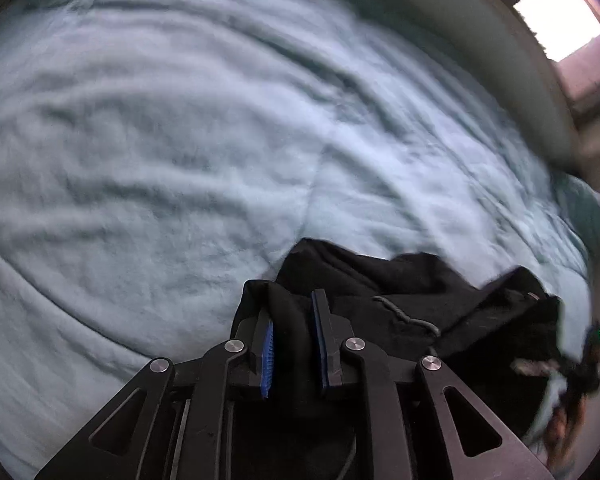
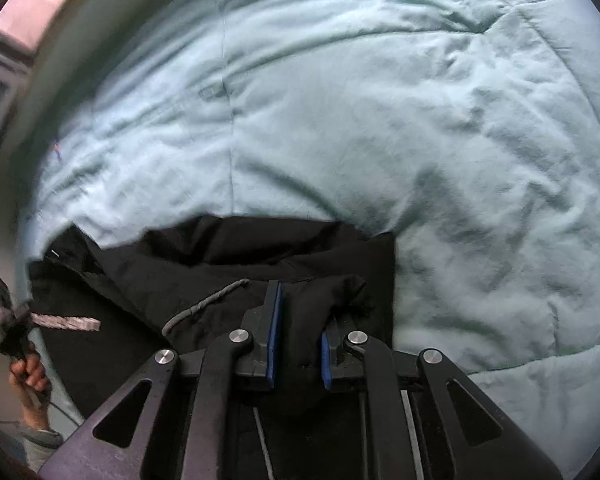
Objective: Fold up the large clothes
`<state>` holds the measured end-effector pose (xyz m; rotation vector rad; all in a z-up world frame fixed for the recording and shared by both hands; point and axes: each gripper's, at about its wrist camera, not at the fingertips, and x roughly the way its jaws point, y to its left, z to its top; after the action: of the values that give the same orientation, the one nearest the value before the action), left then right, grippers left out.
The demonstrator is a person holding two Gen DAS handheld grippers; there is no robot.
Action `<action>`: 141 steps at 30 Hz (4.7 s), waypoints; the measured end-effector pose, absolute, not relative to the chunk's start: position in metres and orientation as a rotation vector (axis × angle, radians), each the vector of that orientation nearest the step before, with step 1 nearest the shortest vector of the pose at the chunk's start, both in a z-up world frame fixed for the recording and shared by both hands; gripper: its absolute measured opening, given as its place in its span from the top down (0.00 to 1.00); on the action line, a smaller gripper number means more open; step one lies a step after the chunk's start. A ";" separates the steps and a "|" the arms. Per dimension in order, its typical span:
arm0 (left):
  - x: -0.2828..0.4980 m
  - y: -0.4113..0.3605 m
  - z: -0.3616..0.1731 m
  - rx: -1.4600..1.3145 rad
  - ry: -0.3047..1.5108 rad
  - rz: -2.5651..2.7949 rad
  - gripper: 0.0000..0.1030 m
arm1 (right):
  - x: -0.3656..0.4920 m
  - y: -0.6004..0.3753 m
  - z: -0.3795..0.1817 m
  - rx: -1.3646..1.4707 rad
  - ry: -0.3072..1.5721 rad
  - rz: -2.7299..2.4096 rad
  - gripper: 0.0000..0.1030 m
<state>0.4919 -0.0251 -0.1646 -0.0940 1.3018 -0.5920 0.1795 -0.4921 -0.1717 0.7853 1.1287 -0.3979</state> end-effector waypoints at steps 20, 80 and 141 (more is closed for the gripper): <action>0.478 0.047 -0.080 -0.207 1.199 -0.748 0.48 | 0.123 -0.471 -0.084 0.737 1.008 -0.263 0.51; 0.546 0.021 -0.131 -0.228 1.164 -0.440 0.73 | 0.209 -0.489 -0.134 0.360 1.070 -0.545 0.46; 0.381 0.034 -0.119 -0.022 1.190 -0.490 0.44 | 0.128 -0.419 -0.159 0.681 1.080 -0.395 0.26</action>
<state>0.3814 0.0340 -0.1193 -0.0223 1.1901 -0.4904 0.1284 -0.4193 -0.1591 0.6805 1.0795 -0.3953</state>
